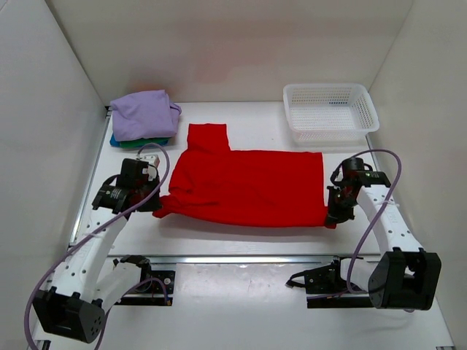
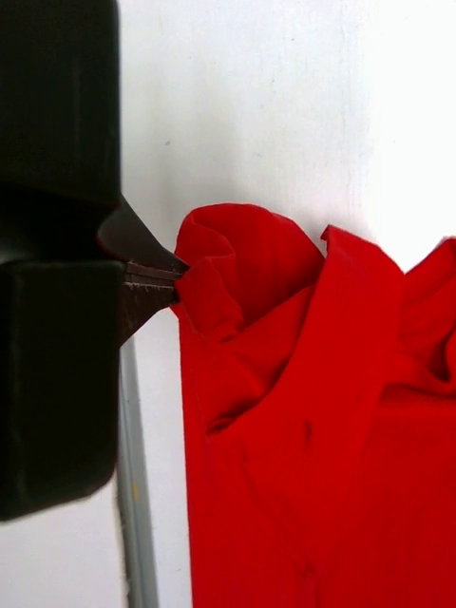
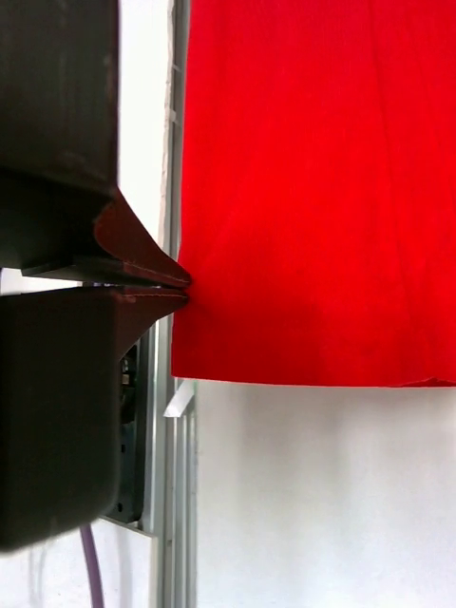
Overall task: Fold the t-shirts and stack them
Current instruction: Fold the flattened tshirt in 1/3 of the way
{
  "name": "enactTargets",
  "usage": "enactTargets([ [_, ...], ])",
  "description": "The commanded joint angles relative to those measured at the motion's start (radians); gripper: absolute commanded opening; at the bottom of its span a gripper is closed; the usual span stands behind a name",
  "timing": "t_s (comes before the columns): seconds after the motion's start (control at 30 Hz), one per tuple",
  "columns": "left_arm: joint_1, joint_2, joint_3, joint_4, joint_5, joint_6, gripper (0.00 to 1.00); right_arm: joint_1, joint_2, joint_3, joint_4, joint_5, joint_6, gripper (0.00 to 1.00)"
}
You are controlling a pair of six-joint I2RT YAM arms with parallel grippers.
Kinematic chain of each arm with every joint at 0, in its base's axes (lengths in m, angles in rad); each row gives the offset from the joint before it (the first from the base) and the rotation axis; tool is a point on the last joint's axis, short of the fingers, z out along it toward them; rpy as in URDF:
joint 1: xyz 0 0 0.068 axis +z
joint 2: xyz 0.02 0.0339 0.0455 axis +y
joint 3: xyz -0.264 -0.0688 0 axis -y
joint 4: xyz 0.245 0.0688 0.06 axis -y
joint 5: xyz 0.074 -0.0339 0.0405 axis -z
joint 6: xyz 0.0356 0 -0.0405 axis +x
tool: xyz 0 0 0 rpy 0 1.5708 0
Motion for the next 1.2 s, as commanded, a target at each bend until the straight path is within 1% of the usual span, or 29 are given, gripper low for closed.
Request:
enactTargets([
  [0.0, -0.005, -0.055, 0.045, -0.066, 0.022, 0.002, 0.00, 0.011, -0.053, -0.012, -0.059, 0.024, 0.017, 0.00],
  [0.03, 0.009, -0.065, 0.039, -0.069, 0.028, 0.006, 0.07, 0.016, -0.058, -0.026, -0.056, 0.023, 0.021, 0.00],
  [0.07, 0.018, -0.066, 0.033, -0.078, 0.036, 0.014, 0.20, 0.027, -0.079, -0.034, -0.065, 0.024, 0.024, 0.00],
  [0.13, 0.027, -0.081, 0.007, -0.089, 0.043, 0.043, 0.23, 0.031, -0.102, -0.054, -0.074, 0.023, 0.035, 0.00],
  [0.17, 0.021, -0.088, -0.011, -0.098, 0.044, 0.048, 0.25, 0.028, -0.119, -0.060, -0.080, 0.021, 0.040, 0.00],
  [0.2, 0.020, -0.095, -0.018, -0.100, 0.037, 0.052, 0.34, 0.028, -0.128, -0.062, -0.093, 0.024, 0.044, 0.00],
  [0.23, 0.020, -0.104, -0.028, -0.109, 0.024, 0.061, 0.38, 0.027, -0.148, -0.066, -0.102, 0.020, 0.055, 0.02],
  [0.27, 0.023, -0.109, -0.030, -0.106, 0.025, 0.060, 0.42, 0.050, -0.166, -0.069, -0.116, 0.018, 0.061, 0.06],
  [0.3, 0.024, -0.114, -0.035, -0.109, 0.025, 0.065, 0.43, 0.062, -0.188, -0.069, -0.129, 0.023, 0.070, 0.10],
  [0.33, 0.030, -0.114, -0.022, -0.116, 0.027, 0.068, 0.42, 0.067, -0.197, -0.068, -0.134, 0.026, 0.092, 0.16],
  [0.37, 0.032, -0.115, -0.007, -0.115, 0.025, 0.069, 0.43, 0.088, -0.212, -0.066, -0.145, 0.026, 0.098, 0.25],
  [0.4, 0.031, -0.112, 0.002, -0.114, 0.025, 0.066, 0.44, 0.085, -0.223, -0.063, -0.149, 0.030, 0.103, 0.28],
  [0.43, 0.032, -0.106, 0.016, -0.107, 0.025, 0.066, 0.44, 0.085, -0.228, -0.056, -0.152, 0.034, 0.106, 0.37],
  [0.47, 0.029, -0.098, 0.031, -0.100, 0.021, 0.074, 0.46, 0.076, -0.228, -0.049, -0.152, 0.037, 0.101, 0.42],
  [0.53, 0.032, -0.071, 0.047, -0.081, 0.024, 0.069, 0.47, 0.064, -0.216, -0.042, -0.139, 0.038, 0.098, 0.44],
  [0.6, 0.041, -0.020, 0.079, -0.066, 0.048, 0.086, 0.45, 0.051, -0.185, -0.028, -0.117, 0.023, 0.086, 0.44],
  [0.7, 0.008, 0.081, 0.126, -0.017, 0.015, 0.072, 0.43, 0.035, -0.125, 0.021, -0.039, -0.003, 0.081, 0.43],
  [0.77, 0.017, 0.124, 0.128, 0.088, 0.027, 0.048, 0.40, 0.041, -0.075, 0.053, 0.043, -0.019, 0.089, 0.42],
  [0.8, 0.017, 0.157, 0.120, 0.144, 0.030, 0.045, 0.39, 0.045, -0.059, 0.064, 0.091, -0.025, 0.093, 0.40],
  [0.83, 0.021, 0.181, 0.125, 0.169, 0.046, 0.028, 0.37, 0.067, -0.029, 0.061, 0.120, -0.025, 0.109, 0.38],
  [0.87, 0.021, 0.231, 0.117, 0.226, 0.044, 0.020, 0.36, 0.093, -0.018, 0.067, 0.180, -0.032, 0.119, 0.36],
  [0.93, 0.008, 0.355, 0.134, 0.293, 0.059, 0.006, 0.31, 0.123, 0.042, 0.061, 0.295, -0.064, 0.141, 0.32],
  [0.97, -0.008, 0.389, 0.146, 0.328, 0.074, 0.003, 0.27, 0.145, 0.074, 0.055, 0.318, -0.071, 0.150, 0.33],
  [1.0, -0.005, 0.455, 0.166, 0.366, 0.085, 0.003, 0.24, 0.166, 0.095, 0.053, 0.359, -0.081, 0.159, 0.32],
  [1.07, -0.029, 0.538, 0.185, 0.423, 0.111, -0.017, 0.20, 0.204, 0.138, 0.034, 0.438, -0.084, 0.176, 0.31],
  [1.13, -0.031, 0.619, 0.182, 0.486, 0.108, -0.046, 0.15, 0.235, 0.158, 0.001, 0.542, -0.110, 0.205, 0.32],
  [1.17, -0.029, 0.638, 0.180, 0.508, 0.100, -0.049, 0.12, 0.251, 0.171, -0.029, 0.564, -0.117, 0.199, 0.32],
])
